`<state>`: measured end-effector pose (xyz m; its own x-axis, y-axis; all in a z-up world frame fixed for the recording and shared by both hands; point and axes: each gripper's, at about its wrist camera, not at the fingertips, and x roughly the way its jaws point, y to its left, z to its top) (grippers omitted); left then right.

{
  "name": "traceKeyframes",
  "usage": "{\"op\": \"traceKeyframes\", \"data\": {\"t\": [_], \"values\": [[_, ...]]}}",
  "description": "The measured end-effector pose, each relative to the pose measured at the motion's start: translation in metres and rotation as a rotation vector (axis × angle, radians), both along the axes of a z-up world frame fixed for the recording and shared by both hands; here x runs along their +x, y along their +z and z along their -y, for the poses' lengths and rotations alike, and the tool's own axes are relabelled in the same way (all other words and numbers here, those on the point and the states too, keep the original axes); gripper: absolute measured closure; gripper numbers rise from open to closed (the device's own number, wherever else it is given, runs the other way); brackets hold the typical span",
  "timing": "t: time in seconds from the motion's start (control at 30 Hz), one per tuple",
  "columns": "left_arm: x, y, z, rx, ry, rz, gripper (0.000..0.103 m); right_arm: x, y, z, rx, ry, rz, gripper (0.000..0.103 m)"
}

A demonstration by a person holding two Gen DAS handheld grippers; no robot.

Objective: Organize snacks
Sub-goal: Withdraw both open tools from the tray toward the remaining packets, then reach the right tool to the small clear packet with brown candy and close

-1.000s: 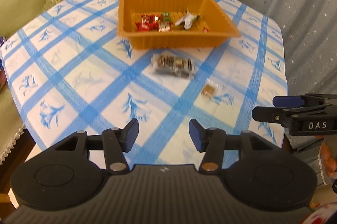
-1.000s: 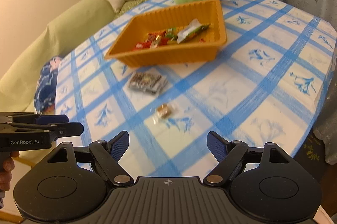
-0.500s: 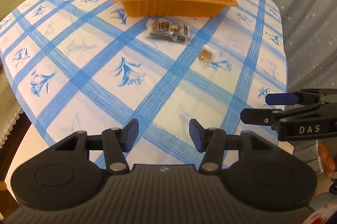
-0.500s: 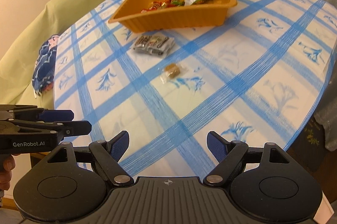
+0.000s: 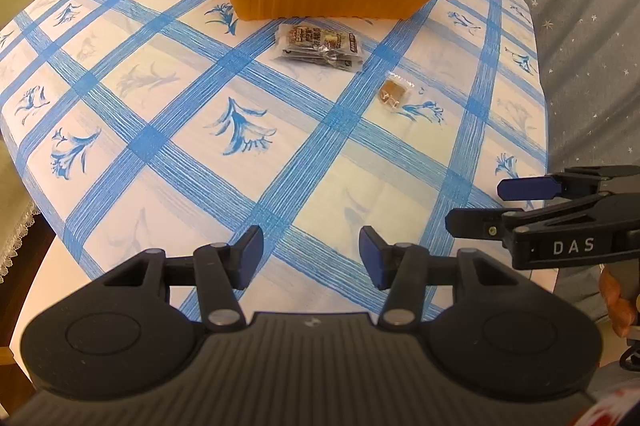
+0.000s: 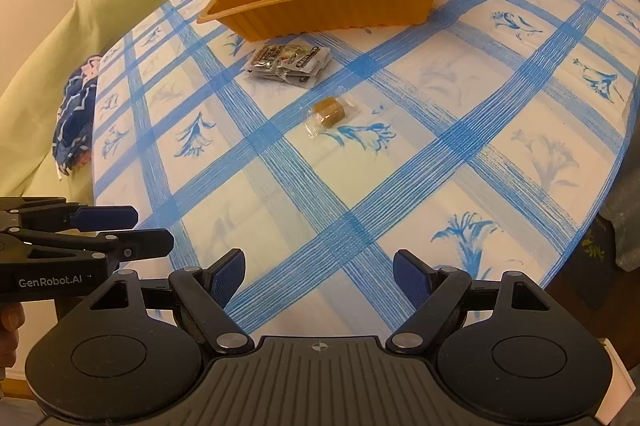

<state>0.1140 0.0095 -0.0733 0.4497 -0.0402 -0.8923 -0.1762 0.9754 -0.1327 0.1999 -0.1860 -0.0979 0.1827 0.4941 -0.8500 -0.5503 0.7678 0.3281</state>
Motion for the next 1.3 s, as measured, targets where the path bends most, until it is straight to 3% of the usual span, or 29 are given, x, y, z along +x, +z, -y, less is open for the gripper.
{"op": "traceKeyframes", "data": {"t": [0.73, 1.03, 1.1, 1.17, 1.3], "values": [[0.047, 0.009, -0.020, 0.053, 0.003, 0.066, 0.053, 0.044, -0.002, -0.032, 0.053, -0.118, -0.018, 0.022], [0.056, 0.007, -0.037, 0.072, 0.027, 0.077, 0.053, 0.054, -0.005, -0.049, 0.067, -0.139, 0.016, 0.023], [0.058, 0.006, -0.040, 0.081, 0.032, 0.075, 0.053, 0.057, -0.007, -0.052, 0.072, -0.148, 0.022, 0.026], [0.060, 0.005, -0.043, 0.089, 0.034, 0.075, 0.053, 0.060, -0.009, -0.054, 0.078, -0.161, 0.022, 0.041], [0.065, 0.003, -0.048, 0.091, 0.039, 0.076, 0.053, 0.069, -0.015, -0.058, 0.082, -0.204, -0.008, 0.043]]}}
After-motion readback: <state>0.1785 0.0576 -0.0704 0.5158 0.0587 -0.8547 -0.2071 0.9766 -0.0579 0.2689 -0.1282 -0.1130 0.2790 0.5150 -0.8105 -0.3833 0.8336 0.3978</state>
